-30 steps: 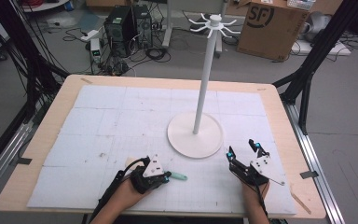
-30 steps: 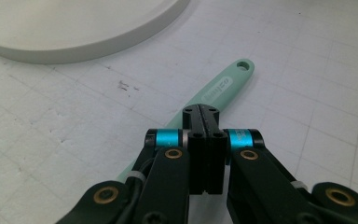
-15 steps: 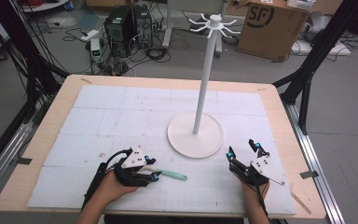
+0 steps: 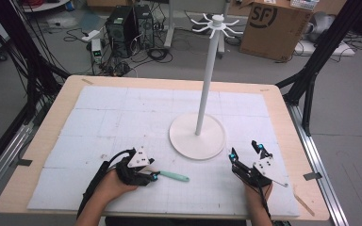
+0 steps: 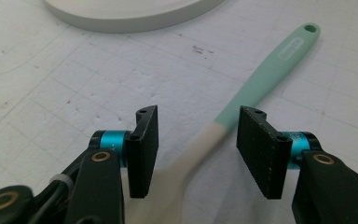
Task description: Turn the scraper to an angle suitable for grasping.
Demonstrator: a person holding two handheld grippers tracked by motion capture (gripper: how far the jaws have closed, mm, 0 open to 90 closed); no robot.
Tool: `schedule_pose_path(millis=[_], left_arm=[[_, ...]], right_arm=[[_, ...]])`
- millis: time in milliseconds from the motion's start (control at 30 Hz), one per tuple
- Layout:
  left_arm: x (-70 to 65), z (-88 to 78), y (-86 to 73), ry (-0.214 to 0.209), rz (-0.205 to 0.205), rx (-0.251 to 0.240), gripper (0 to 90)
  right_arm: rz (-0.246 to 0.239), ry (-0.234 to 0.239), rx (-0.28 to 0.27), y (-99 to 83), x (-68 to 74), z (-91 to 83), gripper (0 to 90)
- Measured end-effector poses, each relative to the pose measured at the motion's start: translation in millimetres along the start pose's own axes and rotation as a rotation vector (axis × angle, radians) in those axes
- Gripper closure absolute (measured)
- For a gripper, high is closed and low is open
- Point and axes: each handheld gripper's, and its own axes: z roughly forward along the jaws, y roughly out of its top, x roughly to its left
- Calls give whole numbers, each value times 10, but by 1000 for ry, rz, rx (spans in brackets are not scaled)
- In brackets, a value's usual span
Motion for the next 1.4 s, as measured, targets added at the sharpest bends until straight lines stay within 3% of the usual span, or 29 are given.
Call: schedule_pose_path(millis=[167, 400, 767, 800, 833, 1267, 1300, 1333, 1367, 1400], left_arm=[[-5, -5, 0, -44, 5, -11, 510], [-6, 15, -8, -49, 7, 0, 507], [-3, 15, -15, -92, -13, -3, 619], [-5, 12, -14, -96, -7, -2, 678], [-14, 13, -14, -103, -4, -7, 678], [-39, -20, 1, -86, -9, -22, 763], [-40, -26, 2, -88, -15, -27, 836], [-42, -44, -1, -93, -19, -50, 836], [-44, -56, 1, -75, -17, -57, 900], [-46, -53, -2, -62, -24, -61, 898]], right_arm=[[0, 0, 0, 0, -1, 0, 247], [0, 1, 1, 0, -1, 0, 247], [4, 1, 0, 0, -1, 0, 247], [4, -1, -1, 0, 0, -1, 247], [4, -1, -1, 0, 0, -1, 247], [8, 1, 1, 0, -3, -1, 247], [8, 1, 1, 0, -3, -1, 247], [8, 1, 1, 0, -3, -1, 247], [8, 1, 1, 0, -3, -1, 247], [8, 1, 1, 0, -2, -1, 247]])
